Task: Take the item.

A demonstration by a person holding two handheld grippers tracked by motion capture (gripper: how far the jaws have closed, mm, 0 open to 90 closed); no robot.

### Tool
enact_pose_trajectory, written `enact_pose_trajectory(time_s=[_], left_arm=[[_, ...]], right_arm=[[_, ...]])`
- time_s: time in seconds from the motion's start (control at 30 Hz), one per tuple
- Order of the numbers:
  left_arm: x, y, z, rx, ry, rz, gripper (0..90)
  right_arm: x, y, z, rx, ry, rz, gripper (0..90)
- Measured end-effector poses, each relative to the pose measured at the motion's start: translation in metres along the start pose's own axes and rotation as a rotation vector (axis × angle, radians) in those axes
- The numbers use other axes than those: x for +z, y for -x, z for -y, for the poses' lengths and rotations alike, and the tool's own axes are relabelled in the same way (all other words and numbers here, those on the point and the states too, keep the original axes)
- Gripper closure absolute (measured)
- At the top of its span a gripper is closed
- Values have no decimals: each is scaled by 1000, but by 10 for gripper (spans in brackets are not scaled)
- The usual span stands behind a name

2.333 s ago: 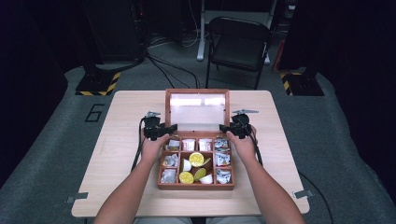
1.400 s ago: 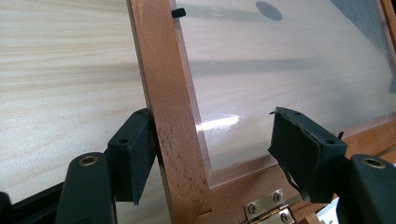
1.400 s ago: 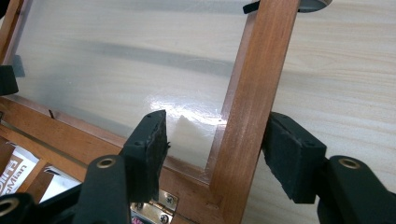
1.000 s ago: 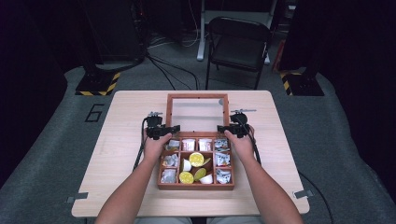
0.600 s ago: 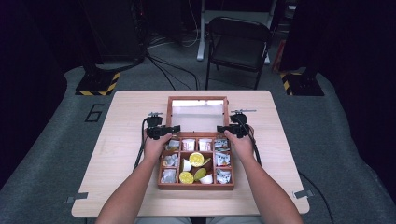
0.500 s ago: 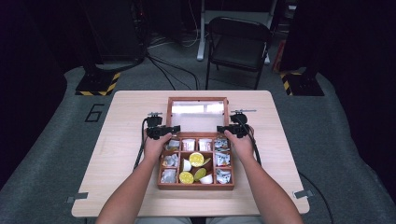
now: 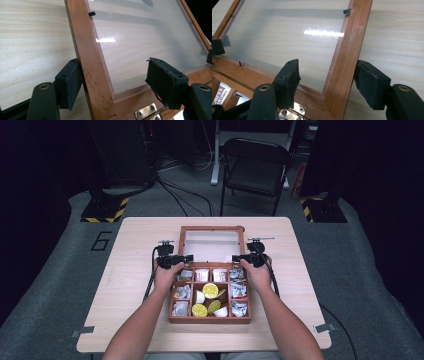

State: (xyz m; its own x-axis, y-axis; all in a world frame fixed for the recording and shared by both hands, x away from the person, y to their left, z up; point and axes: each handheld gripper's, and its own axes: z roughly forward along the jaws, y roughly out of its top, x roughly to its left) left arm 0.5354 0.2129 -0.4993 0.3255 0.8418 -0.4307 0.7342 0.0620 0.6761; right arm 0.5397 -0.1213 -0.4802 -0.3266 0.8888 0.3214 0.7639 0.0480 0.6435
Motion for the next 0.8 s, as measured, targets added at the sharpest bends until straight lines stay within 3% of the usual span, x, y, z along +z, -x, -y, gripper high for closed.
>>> enact_pose_trajectory(time_s=[0.8], left_arm=[[2,-2,0,-32,-25,5,288]], right_arm=[[3,4,-1,36,-27,-16,363]])
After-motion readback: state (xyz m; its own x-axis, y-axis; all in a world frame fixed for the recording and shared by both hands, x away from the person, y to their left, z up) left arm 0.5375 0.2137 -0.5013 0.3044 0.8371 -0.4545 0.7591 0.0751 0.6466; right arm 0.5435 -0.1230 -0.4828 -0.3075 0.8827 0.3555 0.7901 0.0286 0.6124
